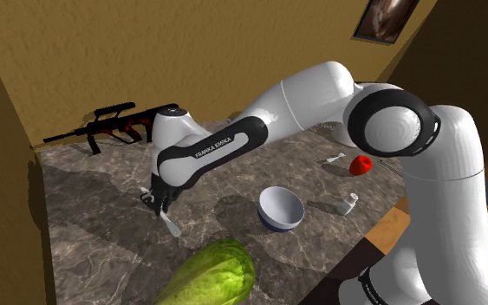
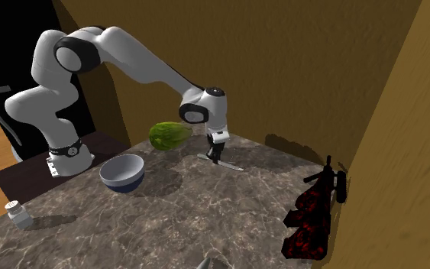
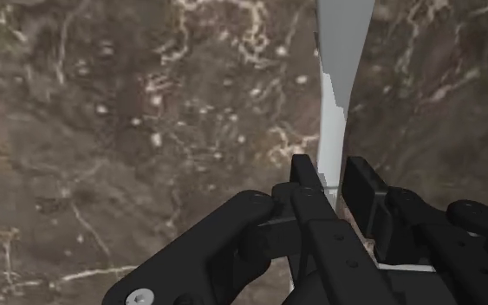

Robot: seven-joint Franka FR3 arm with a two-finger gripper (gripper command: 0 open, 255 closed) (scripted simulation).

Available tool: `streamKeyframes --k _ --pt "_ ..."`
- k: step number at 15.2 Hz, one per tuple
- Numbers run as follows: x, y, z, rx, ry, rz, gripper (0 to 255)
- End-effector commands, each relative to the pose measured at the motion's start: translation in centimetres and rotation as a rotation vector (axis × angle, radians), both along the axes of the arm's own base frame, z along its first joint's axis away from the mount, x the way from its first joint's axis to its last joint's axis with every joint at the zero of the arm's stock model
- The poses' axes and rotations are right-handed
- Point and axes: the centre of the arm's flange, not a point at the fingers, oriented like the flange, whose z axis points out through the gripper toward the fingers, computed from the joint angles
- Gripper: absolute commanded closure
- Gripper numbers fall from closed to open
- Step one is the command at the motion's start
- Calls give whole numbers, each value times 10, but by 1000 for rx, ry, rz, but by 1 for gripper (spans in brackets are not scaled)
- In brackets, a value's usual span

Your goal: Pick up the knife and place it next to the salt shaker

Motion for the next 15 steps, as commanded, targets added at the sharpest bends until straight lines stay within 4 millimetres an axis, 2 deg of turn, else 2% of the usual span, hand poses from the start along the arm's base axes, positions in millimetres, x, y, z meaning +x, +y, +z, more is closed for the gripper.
streamKeyframes --k 1,15 --pt "0 1 9 0 2 1 255" --pt "0 1 83 0 2 1 255"
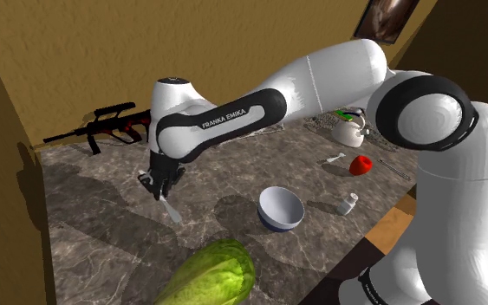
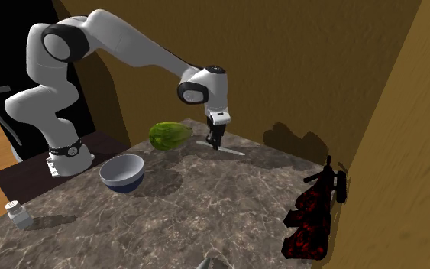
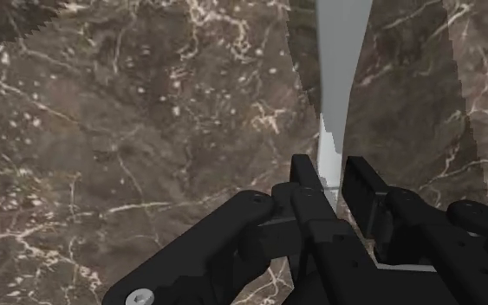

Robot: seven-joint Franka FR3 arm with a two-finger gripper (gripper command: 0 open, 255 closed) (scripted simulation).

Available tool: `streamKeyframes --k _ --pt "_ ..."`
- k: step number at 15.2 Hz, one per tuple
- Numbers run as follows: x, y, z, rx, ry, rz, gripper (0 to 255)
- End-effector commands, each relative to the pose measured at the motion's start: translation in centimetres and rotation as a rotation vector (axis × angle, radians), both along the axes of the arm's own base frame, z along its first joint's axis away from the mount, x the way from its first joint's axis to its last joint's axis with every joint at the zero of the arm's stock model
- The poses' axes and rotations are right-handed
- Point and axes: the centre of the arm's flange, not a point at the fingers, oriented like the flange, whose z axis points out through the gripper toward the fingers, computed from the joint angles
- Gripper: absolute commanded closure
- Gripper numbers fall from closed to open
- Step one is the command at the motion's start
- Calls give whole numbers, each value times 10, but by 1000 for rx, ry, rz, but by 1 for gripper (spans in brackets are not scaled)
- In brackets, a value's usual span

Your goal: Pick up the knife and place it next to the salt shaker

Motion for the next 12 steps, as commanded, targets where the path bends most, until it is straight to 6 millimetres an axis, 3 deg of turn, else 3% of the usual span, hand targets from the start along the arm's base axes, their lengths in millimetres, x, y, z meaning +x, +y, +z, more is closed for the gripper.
streamKeyframes --k 1,12 --pt "0 0 10 0 0 0 255" --pt "0 0 69 0 0 0 255"
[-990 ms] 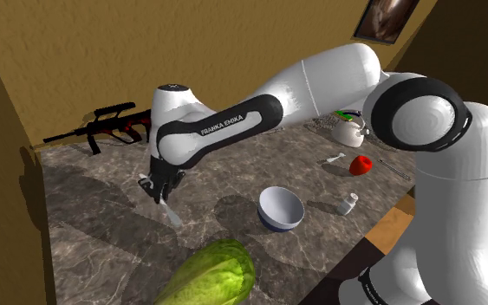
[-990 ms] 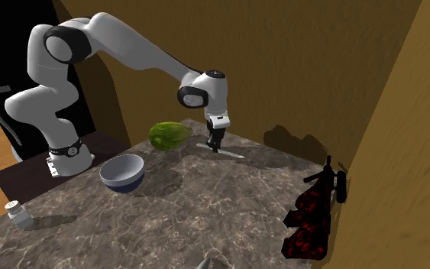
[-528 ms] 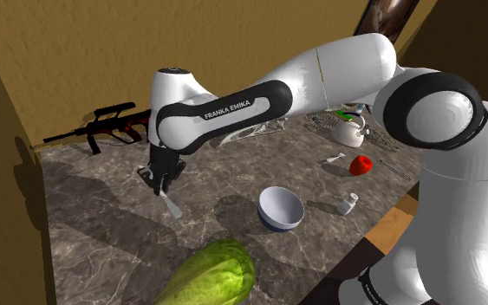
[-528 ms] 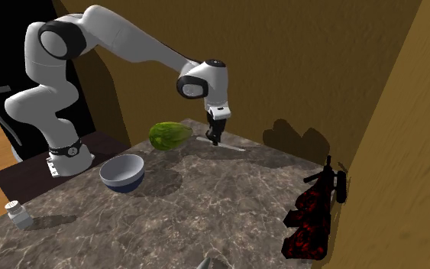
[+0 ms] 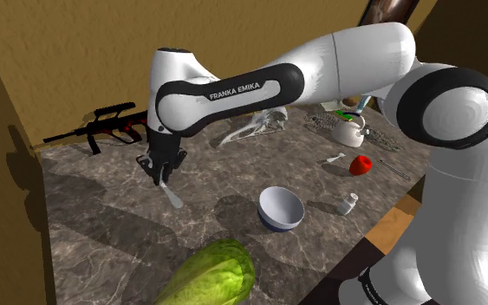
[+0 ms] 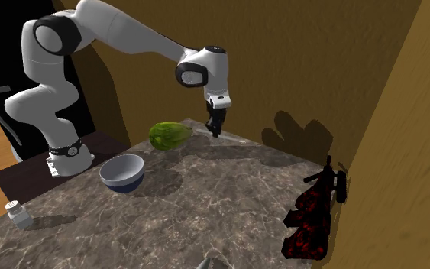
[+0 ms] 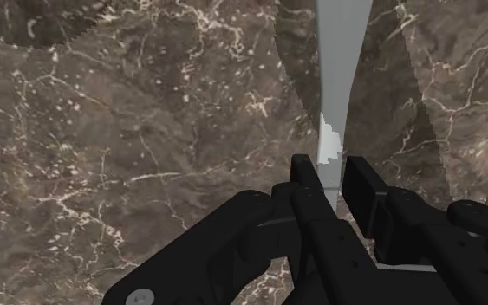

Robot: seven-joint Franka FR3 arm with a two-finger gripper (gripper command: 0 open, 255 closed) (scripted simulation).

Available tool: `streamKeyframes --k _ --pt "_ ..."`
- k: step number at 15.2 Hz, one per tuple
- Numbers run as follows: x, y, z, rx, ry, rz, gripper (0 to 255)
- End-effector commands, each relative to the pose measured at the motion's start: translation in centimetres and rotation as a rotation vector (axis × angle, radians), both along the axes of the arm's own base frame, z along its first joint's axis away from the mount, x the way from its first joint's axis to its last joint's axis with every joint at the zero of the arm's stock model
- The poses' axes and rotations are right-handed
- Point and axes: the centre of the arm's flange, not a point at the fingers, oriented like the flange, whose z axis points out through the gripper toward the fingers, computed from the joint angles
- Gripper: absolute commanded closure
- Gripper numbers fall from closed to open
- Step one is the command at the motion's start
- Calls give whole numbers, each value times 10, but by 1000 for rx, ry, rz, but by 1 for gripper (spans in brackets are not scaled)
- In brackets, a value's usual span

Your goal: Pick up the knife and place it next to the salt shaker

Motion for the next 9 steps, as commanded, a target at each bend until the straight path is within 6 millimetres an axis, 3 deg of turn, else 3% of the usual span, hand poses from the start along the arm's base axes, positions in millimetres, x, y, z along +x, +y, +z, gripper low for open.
streamKeyframes --k 1,2,9 --pt "0 0 10 0 0 0 255" --pt "0 0 12 0 0 0 255" --pt "-48 -79 12 0 0 0 255"
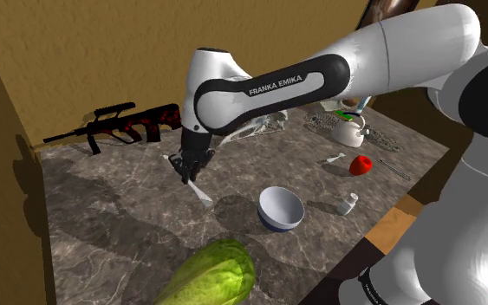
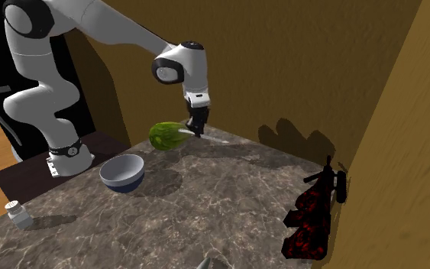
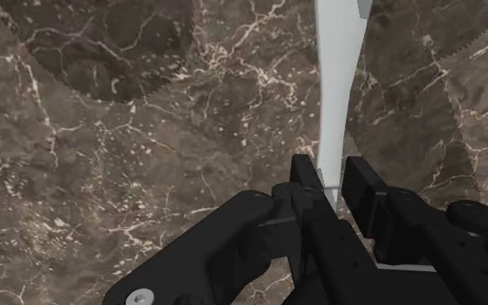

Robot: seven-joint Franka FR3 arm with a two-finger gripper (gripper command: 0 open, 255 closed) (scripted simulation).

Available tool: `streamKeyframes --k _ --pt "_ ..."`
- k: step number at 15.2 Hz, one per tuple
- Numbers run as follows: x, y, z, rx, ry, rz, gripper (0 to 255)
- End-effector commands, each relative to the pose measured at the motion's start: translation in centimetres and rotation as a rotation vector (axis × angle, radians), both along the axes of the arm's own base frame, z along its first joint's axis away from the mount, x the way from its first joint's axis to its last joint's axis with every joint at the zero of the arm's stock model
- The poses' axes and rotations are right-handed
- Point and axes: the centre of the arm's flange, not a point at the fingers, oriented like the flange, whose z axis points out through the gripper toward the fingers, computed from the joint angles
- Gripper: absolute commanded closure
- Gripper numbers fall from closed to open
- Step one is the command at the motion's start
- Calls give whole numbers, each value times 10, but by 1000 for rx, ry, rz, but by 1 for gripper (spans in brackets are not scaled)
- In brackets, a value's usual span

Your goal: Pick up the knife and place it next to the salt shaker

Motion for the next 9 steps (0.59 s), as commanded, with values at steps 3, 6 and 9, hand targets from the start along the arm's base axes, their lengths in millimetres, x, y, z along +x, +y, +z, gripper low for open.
streamKeyframes --k 3,6,9 --pt "-25 -49 -3 0 0 0 255" --pt "-46 -82 -3 0 0 0 255" --pt "-66 -116 -3 0 0 0 255"
